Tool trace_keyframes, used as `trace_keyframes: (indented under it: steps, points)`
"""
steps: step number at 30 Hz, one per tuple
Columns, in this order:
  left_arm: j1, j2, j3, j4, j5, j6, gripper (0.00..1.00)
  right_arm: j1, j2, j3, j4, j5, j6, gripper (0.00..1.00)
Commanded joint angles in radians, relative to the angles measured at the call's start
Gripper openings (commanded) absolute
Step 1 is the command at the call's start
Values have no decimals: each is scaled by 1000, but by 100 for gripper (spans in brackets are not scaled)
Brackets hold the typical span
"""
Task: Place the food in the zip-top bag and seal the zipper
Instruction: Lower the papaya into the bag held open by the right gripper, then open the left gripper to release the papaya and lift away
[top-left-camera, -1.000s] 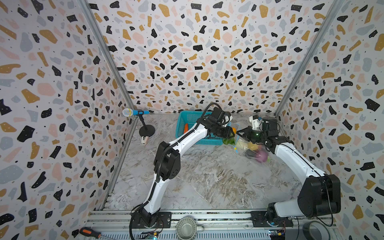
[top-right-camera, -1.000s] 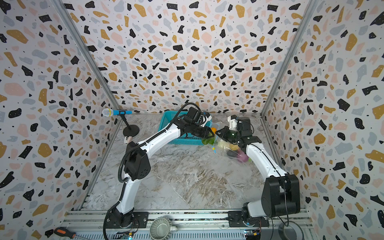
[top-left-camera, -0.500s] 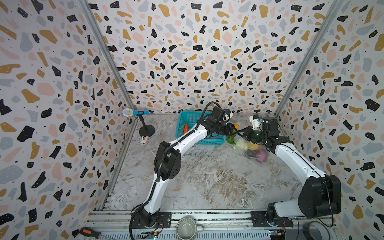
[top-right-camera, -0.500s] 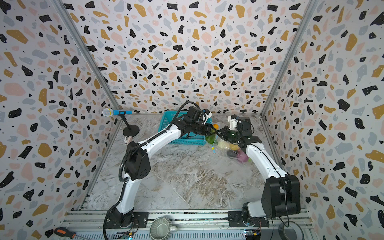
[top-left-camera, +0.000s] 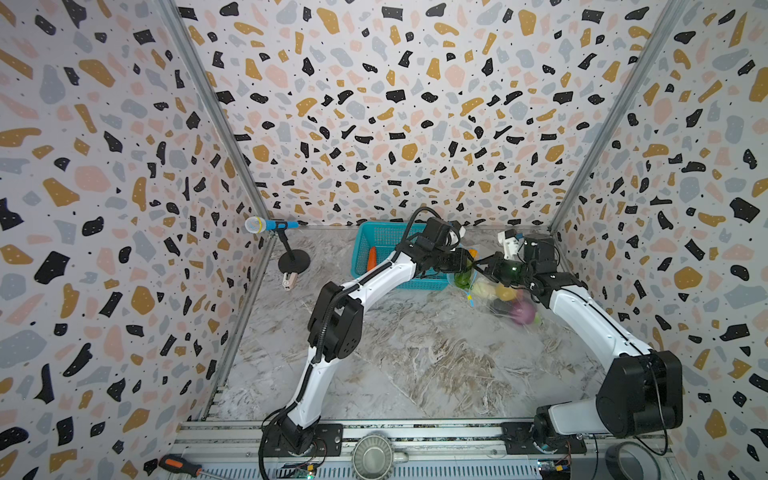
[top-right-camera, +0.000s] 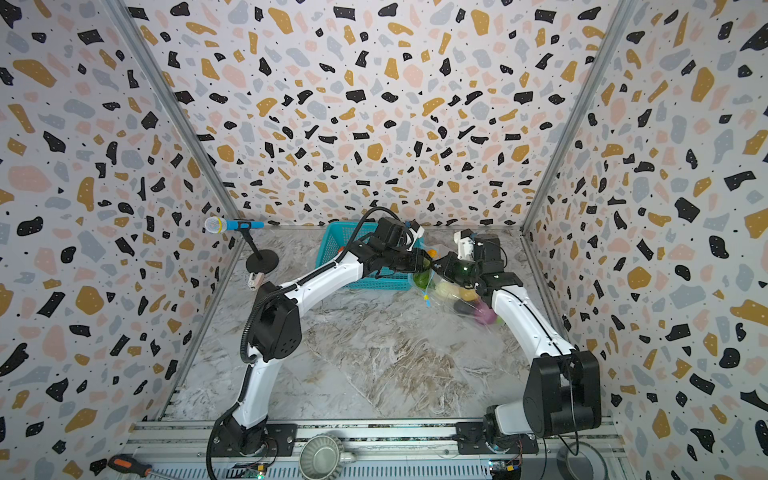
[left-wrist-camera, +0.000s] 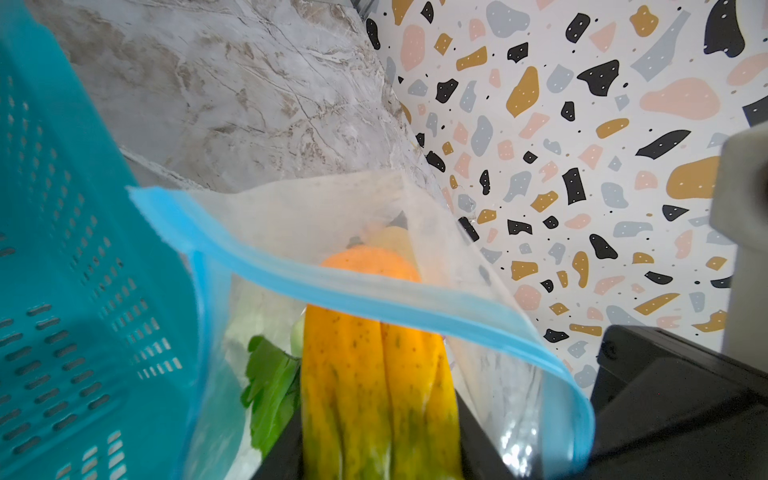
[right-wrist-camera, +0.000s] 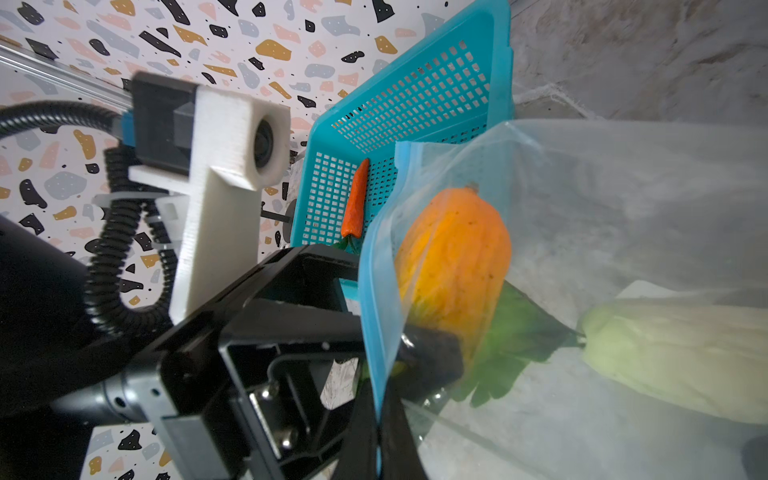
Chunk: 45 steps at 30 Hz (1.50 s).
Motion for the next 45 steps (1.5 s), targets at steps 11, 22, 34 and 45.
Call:
trace_keyframes:
  steps: [11, 22, 34, 45]
  points:
    - [-10, 8, 4, 47, 16, -5, 56, 7, -34, 39, 2, -7, -2, 0]
    - [-11, 8, 21, 36, 16, 2, 59, 7, -30, 40, 2, -7, -1, 0]
    - [18, -29, 13, -102, -107, 108, 60, -1, -35, 34, -6, -6, -14, 0]
    - [72, -108, 2, -225, -315, 189, 60, -10, -38, 10, 9, -10, -8, 0]
